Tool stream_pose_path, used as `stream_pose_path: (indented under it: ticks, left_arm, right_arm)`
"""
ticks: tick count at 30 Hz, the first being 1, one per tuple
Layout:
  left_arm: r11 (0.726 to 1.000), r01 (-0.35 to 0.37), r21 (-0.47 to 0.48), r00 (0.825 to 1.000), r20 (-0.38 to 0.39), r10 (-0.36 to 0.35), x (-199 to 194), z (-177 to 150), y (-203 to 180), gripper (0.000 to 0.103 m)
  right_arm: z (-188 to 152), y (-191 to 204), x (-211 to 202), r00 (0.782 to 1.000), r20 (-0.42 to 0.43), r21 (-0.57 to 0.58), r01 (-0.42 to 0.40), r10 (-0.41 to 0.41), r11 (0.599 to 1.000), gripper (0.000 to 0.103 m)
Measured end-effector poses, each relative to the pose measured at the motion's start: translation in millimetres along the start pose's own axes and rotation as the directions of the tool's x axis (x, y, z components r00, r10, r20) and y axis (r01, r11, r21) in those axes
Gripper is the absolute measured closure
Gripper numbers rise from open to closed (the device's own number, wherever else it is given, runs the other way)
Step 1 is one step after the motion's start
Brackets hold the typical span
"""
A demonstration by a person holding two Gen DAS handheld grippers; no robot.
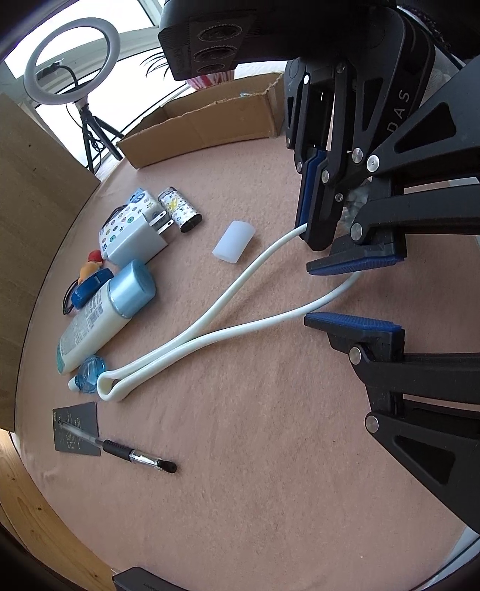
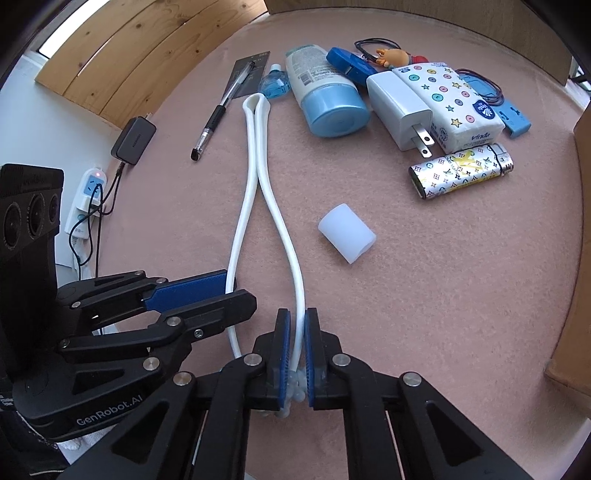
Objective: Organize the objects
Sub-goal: 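Grasp the white cord with the left tool beside the right tool, then carry the white cord into the cardboard box with both tools and release it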
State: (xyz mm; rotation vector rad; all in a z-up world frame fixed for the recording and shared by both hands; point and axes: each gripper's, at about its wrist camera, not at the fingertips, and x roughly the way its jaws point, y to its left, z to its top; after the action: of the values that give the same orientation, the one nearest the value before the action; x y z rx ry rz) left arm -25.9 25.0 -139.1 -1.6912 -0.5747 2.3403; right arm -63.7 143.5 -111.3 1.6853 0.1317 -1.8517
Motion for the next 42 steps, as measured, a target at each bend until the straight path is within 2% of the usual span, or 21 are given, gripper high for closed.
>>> stream_pose_path:
  ticks: [7,19,24,31,42]
  left_arm:
    - [1.000,0.011,-0.003,1.000,0.019,-0.011,-10.1,2.9,-4.6,0.081]
    - [0.998,0.039,0.046,0.993,0.111,-0.044,-51.4,23.3,-31.7,0.081]
    - [0.992,0.065,0.107,0.988,0.130,-0.079,-54.7,42.6,-61.1,0.081]
    - [0.975,0.111,0.192,0.984,0.116,-0.135,-42.4,64.1,-109.5,0.081]
    - [0.929,0.191,0.316,0.974,0.059,-0.220,8.2,92.1,-207.7,0.081]
  right_arm:
    - [0.4,-1.4,-18.0,0.998,0.050,0.031,-0.032,0.030,0.999,0.098]
    - [3.5,-11.4,-62.6,0.985,0.164,0.079,-0.061,0.047,0.995,0.098]
    - [2.5,-34.6,-83.4,0.977,0.211,0.132,-0.062,0.033,0.989,0.098]
    - [-0.7,-74.3,-114.8,0.965,0.263,0.215,-0.035,-0.023,0.976,0.098]
    - [-25.3,-159.2,-154.3,0.940,0.313,0.377,0.010,-0.138,0.926,0.097]
